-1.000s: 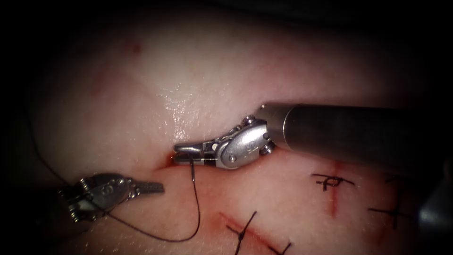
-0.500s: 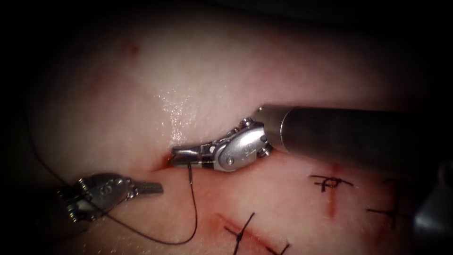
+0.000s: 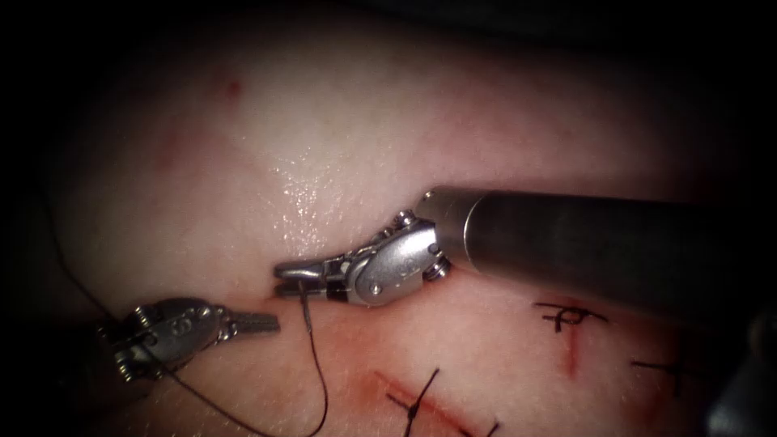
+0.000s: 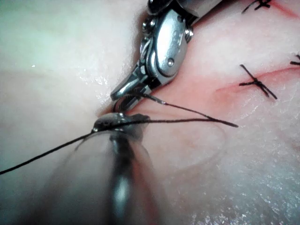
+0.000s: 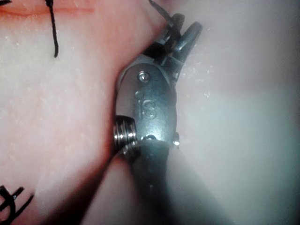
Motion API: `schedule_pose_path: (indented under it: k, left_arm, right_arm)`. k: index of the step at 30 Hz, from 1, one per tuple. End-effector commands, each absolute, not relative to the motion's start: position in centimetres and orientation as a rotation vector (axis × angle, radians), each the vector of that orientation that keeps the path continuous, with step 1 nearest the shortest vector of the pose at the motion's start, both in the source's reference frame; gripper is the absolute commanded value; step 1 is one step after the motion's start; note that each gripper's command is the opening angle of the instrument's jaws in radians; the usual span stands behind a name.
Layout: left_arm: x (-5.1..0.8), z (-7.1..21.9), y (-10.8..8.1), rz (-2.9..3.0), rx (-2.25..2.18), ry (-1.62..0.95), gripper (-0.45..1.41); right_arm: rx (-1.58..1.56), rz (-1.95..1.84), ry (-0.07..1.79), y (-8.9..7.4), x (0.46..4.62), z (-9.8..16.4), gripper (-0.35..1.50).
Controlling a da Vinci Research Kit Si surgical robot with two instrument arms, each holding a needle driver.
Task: Wound Closure
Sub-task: Insert the needle through the skin above the incision with the right gripper.
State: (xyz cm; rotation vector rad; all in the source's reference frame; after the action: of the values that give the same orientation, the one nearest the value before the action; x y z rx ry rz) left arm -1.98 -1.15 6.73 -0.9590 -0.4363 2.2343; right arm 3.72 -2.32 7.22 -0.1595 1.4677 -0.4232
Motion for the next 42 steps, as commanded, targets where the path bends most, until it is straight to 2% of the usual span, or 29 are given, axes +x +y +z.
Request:
schedule_pose_path:
  k: [1,27,42]
  left_arm:
    - [-2.04,6.79,-1.13,2.234,-0.961,-0.435,-0.45]
    - [-2.05,6.76,-1.15,2.231,-0.96,-0.43,-0.45]
    - [-2.05,6.76,-1.16,2.23,-0.959,-0.429,-0.45]
  right_arm:
    - [-0.163,-0.425,1.473,-2.32,3.81,7.3,-0.35]
    - [-0.149,-0.42,1.401,-2.28,3.5,7.56,-0.35]
    - [-0.106,-0.429,1.354,-2.32,3.49,7.66,-0.35]
